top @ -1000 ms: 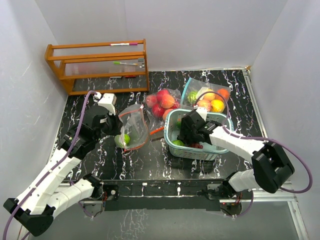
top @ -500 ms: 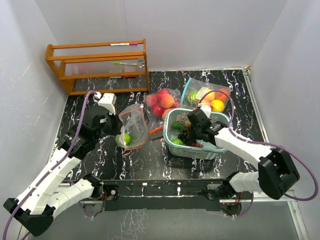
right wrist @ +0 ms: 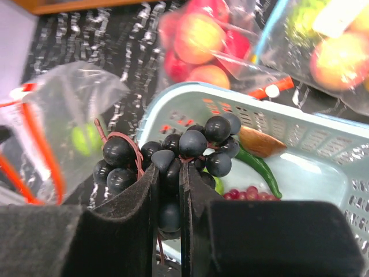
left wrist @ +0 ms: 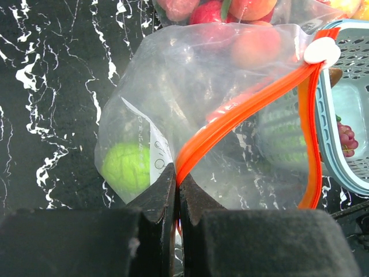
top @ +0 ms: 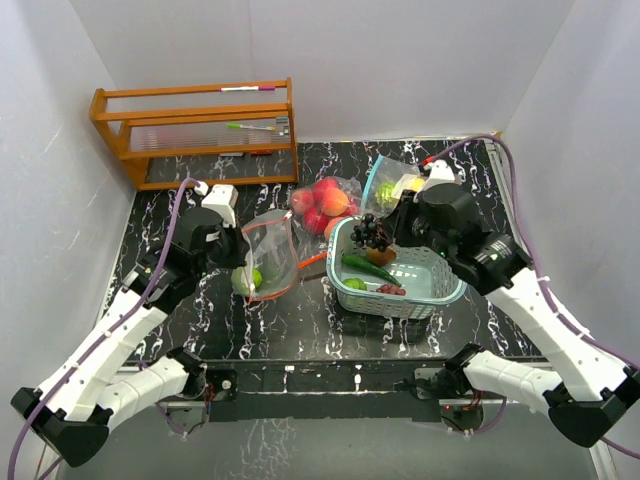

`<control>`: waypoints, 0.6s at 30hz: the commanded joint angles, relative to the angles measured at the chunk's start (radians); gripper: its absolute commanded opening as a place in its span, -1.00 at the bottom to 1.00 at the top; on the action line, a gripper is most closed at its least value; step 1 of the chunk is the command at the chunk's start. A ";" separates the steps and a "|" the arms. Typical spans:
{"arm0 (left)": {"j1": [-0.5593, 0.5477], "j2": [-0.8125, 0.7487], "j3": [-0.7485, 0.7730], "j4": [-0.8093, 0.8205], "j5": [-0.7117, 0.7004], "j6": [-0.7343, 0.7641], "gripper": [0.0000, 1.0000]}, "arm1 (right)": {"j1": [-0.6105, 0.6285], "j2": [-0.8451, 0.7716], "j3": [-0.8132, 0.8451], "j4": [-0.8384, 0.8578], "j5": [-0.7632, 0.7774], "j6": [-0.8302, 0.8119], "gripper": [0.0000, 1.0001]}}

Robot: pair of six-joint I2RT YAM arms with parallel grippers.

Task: Place the food in the zip-top bag and seal the zipper
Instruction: Pick up the fake fruit from the bin, then place the fake fruit in the zipper food storage bag.

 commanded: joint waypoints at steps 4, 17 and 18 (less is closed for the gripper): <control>0.005 0.028 0.034 0.049 0.041 -0.011 -1.00 | -0.003 -0.016 0.160 0.060 -0.226 -0.091 -0.85; 0.004 0.052 0.036 0.090 0.066 -0.024 -1.00 | 0.095 0.009 -0.059 0.623 -0.634 0.043 -0.85; 0.005 0.053 0.035 0.091 0.069 -0.026 -1.00 | 0.113 0.023 -0.066 0.649 -0.627 0.050 -0.85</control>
